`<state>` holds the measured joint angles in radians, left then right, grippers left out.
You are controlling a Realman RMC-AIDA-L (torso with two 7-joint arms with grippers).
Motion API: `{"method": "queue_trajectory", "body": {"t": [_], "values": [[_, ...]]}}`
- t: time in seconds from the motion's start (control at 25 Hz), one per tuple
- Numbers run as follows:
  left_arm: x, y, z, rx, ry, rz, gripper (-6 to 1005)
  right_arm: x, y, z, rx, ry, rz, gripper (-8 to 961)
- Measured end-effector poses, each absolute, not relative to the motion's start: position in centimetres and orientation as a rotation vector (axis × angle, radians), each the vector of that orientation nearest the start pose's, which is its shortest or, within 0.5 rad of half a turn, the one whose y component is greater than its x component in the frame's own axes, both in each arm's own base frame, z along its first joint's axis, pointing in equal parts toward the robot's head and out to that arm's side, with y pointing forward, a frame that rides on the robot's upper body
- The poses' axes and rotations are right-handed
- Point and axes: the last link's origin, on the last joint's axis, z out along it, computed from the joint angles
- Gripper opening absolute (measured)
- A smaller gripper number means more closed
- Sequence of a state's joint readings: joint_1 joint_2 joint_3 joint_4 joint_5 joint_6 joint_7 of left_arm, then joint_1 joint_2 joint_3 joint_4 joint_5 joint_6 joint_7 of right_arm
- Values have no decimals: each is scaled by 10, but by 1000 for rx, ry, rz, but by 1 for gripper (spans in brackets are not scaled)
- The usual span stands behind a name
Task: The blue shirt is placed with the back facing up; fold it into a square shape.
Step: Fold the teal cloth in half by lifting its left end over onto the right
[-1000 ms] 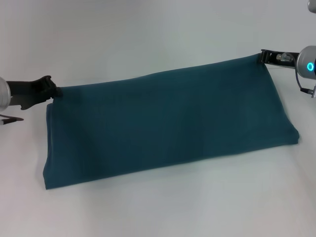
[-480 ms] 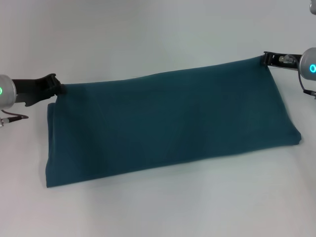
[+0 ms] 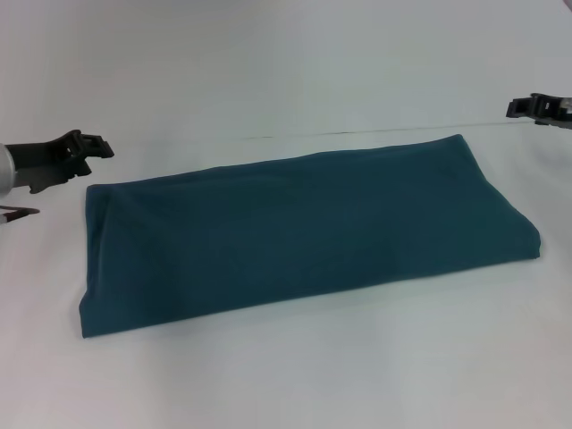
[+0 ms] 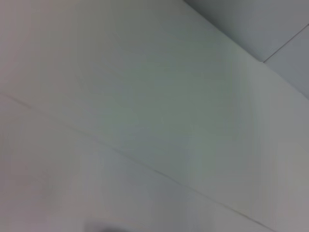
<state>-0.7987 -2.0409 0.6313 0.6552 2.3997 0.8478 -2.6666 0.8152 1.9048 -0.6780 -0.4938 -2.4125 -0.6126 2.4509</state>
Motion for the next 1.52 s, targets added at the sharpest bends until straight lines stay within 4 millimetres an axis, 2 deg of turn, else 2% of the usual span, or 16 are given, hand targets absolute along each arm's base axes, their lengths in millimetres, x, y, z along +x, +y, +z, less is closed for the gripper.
{"method": "queue_trajectory", "body": {"t": [0.16,0.24,0.32,0.36,0.56,0.64,0.68,0.72,0.8,1.04,1.08,1.28,1.52], "values": [[-266,449,51,-1704,-1715,-641,413,313,460,105,-1672,1484,438,363],[-267,442,53,-1727,-1728,-688,460,318,442,104,-1707,1550,504,438],[-270,425,57,-1783,-1755,-780,506,320,420,103,-1757,1608,607,538],[-270,425,57,-1783,-1755,-780,543,320,410,102,-1785,1630,661,589],[-282,385,55,-1848,-1871,-921,728,325,357,97,-1919,1707,898,825],[-289,370,54,-1838,-1923,-976,731,328,337,91,-1977,1737,940,825],[-294,361,52,-1818,-1958,-1015,733,329,321,86,-2039,1764,967,825],[-299,353,50,-1795,-1990,-1049,734,329,321,86,-2039,1764,967,825],[-308,339,49,-1745,-2040,-1104,737,329,307,82,-2092,1780,1000,825],[-330,304,39,-1597,-2219,-1183,737,329,299,82,-2137,1775,1011,825],[-334,296,32,-1550,-2270,-1202,737,328,300,82,-2143,1768,1010,825],[-338,289,16,-1471,-2352,-1220,738,324,306,82,-2168,1726,1002,825],[-345,294,2,-1358,-2379,-1200,738,326,308,81,-2154,1709,995,825]]}}
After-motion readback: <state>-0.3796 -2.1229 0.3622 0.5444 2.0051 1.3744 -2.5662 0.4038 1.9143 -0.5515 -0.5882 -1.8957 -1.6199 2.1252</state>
